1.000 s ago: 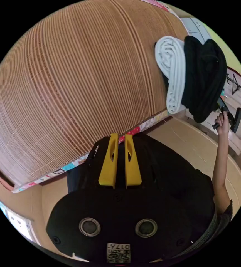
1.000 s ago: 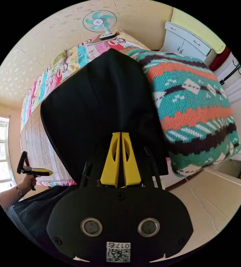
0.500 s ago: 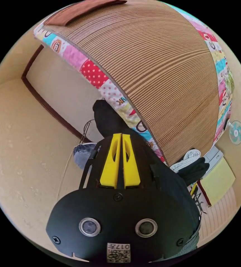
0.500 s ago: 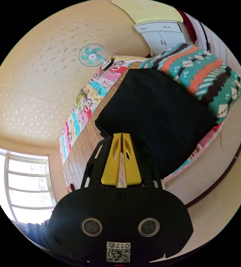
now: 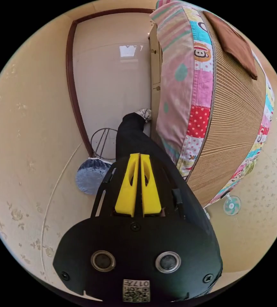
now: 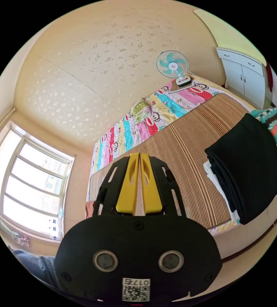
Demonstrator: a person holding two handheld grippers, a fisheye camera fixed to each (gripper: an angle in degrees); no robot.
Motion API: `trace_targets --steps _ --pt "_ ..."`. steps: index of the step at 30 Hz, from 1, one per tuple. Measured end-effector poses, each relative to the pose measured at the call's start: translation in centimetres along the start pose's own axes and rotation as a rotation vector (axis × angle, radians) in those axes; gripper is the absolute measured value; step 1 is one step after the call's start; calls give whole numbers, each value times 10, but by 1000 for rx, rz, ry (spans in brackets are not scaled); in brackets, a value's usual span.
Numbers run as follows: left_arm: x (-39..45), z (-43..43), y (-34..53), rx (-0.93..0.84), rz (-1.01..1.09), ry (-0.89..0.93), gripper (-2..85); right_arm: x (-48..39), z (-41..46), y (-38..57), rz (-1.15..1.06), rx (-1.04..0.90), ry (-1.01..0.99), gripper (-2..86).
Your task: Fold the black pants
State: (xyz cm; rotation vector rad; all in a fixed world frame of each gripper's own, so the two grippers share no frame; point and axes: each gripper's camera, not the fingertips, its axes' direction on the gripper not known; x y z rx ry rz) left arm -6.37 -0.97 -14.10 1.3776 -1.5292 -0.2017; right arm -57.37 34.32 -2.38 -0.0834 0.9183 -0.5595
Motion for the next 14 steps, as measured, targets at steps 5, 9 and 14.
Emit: trace_targets --steps 5,9,14 --pt "19 -63 -57 6 140 52 4 -20 30 47 27 -39 -18 3" --pt "23 -122 -94 46 207 58 35 -27 43 83 94 -78 4 3" --pt "11 -199 -156 61 114 535 100 -34 38 124 131 -53 21 4"
